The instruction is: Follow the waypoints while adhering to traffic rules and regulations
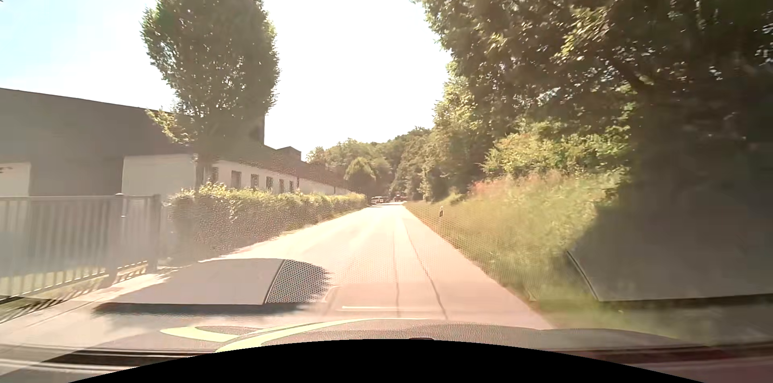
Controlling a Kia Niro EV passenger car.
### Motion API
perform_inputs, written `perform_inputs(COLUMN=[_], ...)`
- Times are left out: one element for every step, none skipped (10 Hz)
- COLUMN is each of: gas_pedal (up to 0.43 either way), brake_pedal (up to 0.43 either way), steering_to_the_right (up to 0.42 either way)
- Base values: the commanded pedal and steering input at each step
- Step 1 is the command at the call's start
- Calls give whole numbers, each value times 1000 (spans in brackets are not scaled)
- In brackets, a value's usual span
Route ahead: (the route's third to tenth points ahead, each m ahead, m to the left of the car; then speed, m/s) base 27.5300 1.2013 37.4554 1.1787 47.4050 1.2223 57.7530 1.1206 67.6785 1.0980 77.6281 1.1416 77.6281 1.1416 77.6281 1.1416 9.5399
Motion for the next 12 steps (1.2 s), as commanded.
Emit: perform_inputs(gas_pedal=[150, 150, 150, 150, 150, 150, 150, 150, 138, 138, 138, 130], brake_pedal=[0, 0, 0, 0, 0, 0, 0, 0, 0, 0, 0, 0], steering_to_the_right=[-7, 0, 4, 5, 5, 6, 4, 4, 2, 0, 0, 0])
